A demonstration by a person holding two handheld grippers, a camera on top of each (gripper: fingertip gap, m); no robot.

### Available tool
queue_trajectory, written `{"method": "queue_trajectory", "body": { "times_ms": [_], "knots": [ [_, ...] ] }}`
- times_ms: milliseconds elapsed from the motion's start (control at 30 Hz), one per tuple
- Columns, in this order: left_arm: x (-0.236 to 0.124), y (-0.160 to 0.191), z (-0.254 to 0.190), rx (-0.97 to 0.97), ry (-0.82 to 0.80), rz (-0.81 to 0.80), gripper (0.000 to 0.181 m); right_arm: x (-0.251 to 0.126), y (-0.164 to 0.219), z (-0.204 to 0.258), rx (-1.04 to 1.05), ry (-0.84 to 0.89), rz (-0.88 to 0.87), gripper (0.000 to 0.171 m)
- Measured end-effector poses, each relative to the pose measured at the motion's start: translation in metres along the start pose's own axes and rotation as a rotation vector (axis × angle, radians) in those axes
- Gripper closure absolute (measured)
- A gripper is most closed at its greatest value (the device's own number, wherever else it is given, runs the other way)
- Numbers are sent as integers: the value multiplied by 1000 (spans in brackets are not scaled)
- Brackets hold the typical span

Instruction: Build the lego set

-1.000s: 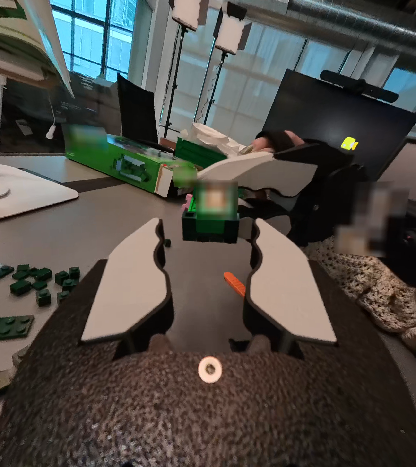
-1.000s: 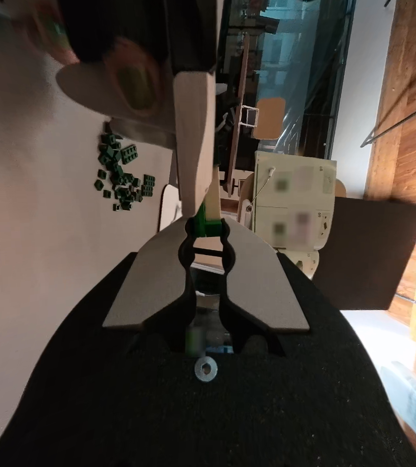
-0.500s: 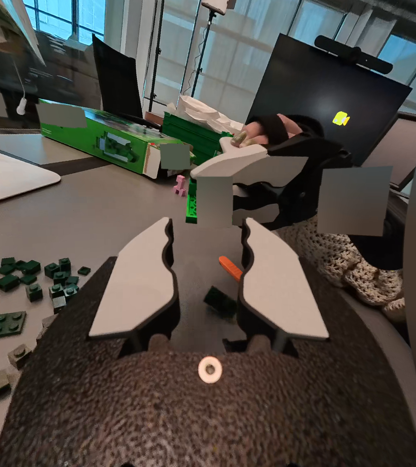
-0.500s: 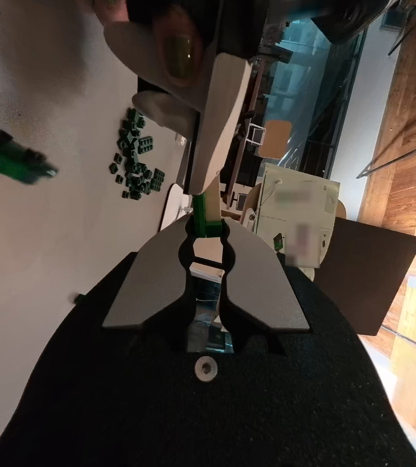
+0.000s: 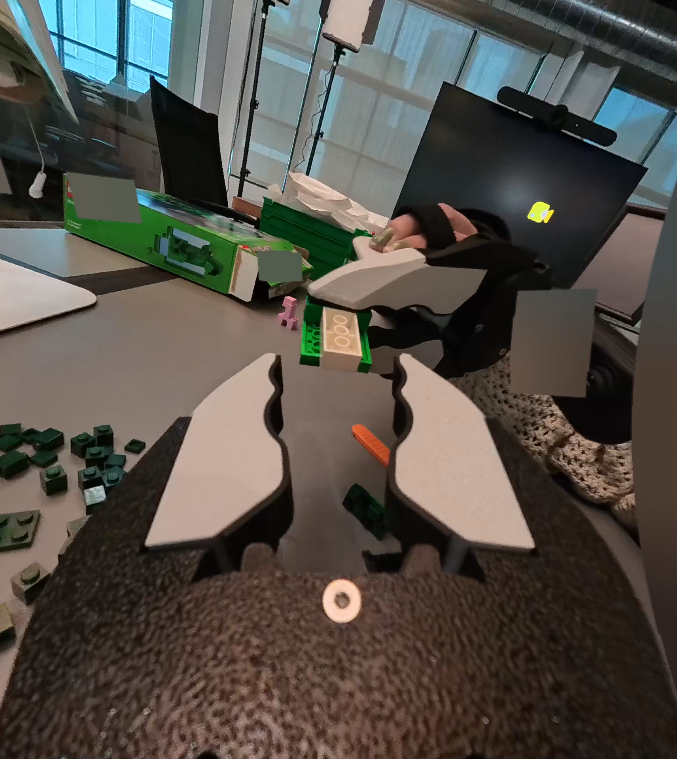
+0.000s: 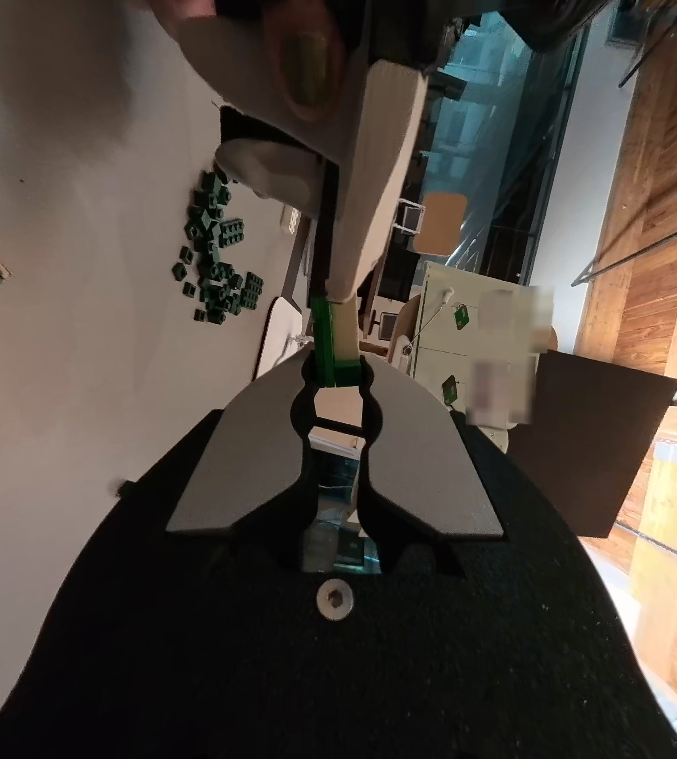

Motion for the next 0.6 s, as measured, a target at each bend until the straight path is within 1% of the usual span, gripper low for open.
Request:
{"method": "queue_trajectory", "body": {
  "times_ms": [233,300,367,467,600],
  "knots": [
    [-5,-1,4,-21,-54,-54,130,4,5,1,29,33,32,154],
    [-7,-2,6,-33,-84,-83,128,5,9,0,76,71,51,154],
    [-11,-3,8,-43,-115,-116,126,5,15,4,178,138,74,154],
    [-14,-3,11,-63,-152,-153,122,-2,26,24,308,169,98,154],
    [-15,-3,11,-63,-170,-167,121,-17,43,50,322,201,164,154]
  ]
}}
Point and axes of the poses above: each gripper's, where its closed fingertips meet, x out along the fingers, y out of its underside, z = x × y across the jaws, the point moved 9 cm from there along -x, back along the fingers, and after that the axes turned 7 degrees about z, right-handed, at the moved point
